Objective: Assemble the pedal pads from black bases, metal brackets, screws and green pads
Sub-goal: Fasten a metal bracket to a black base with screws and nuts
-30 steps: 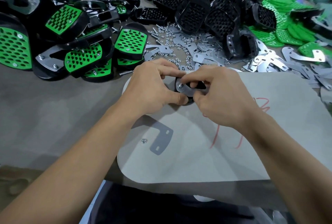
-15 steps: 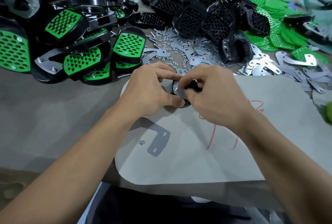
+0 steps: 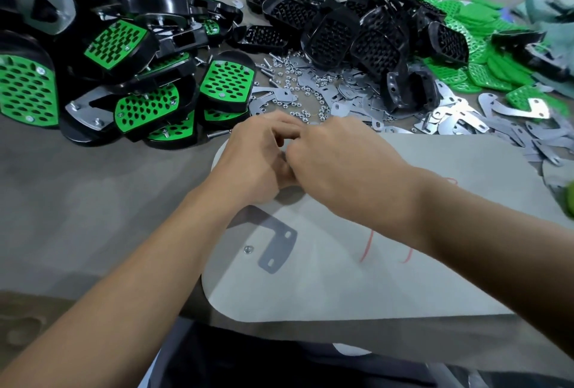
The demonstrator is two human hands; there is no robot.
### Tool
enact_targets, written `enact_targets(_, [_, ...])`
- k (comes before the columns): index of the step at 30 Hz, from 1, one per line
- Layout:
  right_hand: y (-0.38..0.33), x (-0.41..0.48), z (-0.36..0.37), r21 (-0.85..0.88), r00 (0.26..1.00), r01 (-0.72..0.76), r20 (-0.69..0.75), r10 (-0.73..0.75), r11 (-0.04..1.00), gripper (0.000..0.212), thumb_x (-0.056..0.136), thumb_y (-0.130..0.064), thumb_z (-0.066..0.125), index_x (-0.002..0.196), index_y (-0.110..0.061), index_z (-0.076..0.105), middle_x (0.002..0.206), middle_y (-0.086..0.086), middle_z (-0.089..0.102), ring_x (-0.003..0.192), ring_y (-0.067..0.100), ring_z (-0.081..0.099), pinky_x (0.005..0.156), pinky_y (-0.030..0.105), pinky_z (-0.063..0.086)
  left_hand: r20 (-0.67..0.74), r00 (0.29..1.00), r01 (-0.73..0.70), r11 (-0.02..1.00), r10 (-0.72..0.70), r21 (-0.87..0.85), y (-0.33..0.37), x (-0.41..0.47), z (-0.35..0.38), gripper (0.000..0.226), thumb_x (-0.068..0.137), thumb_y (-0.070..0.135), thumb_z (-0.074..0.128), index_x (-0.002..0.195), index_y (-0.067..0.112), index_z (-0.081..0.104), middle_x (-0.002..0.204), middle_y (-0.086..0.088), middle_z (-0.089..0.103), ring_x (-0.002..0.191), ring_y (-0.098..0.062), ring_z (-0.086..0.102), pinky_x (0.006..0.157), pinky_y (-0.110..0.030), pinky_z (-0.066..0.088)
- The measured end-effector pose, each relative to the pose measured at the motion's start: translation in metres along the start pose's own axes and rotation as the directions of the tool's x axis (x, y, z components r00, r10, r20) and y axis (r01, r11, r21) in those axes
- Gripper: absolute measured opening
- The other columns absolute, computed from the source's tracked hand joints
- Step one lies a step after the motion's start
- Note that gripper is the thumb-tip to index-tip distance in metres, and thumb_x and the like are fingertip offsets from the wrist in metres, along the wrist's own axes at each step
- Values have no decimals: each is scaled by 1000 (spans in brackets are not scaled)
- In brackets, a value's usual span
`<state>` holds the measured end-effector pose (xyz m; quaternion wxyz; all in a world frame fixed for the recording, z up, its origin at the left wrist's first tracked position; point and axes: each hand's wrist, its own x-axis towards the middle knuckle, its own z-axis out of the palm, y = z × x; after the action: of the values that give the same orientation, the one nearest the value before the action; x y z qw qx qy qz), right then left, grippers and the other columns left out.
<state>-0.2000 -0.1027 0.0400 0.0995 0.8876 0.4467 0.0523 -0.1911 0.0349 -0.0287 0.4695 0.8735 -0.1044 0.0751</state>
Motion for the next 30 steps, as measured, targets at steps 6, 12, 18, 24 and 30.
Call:
enact_targets(6, [-6, -2, 4, -71, 999, -6, 33, 8, 997, 26, 87, -1, 34, 80, -25, 40, 92, 9, 66, 64, 24, 34, 46, 30, 9, -9, 1000, -16, 999, 16, 34, 2, 0, -1, 59, 62, -2, 76, 79, 52, 60, 91, 30, 62, 91, -11, 64, 71, -18, 46])
enact_targets(12, [-3, 6, 5, -92, 997, -55, 52, 60, 994, 29, 89, -6, 36, 66, -20, 26, 66, 0, 29, 54, 19, 20, 48, 30, 13, 1, 998, 59, 994, -59, -94, 1, 2, 5, 38, 51, 12, 65, 66, 47, 67, 86, 28, 67, 83, -19, 64, 73, -29, 51])
enact_targets(18, [6, 13, 9, -8, 983, -182, 26, 182, 983, 38, 89, -15, 49, 63, -22, 23, 60, -2, 25, 50, 18, 19, 47, 30, 13, -23, 1000, 14, 998, -13, 58, -5, 2, 3, 34, 51, 18, 75, 83, 30, 70, 91, 13, 66, 75, -19, 63, 67, -33, 50])
enact_targets(24, [12, 15, 6, 65, 961, -271, 72, 266, 960, 39, 91, -14, 54, 63, -22, 27, 63, -2, 28, 52, 15, 22, 46, 30, 15, -4, 1000, 15, 1000, -15, -12, 1, 2, 4, 36, 38, 55, 76, 70, 60, 61, 80, 21, 60, 74, -28, 54, 65, -37, 46])
enact_targets(30, [14, 12, 0, 57, 982, -140, 136, 131, 989, 38, 93, -12, 46, 61, -23, 28, 62, -3, 27, 52, 15, 22, 46, 30, 16, 3, 1000, -8, 999, 7, 47, 3, 3, 4, 56, 37, 54, 73, 89, 68, 56, 87, 30, 63, 78, -8, 60, 62, -14, 45])
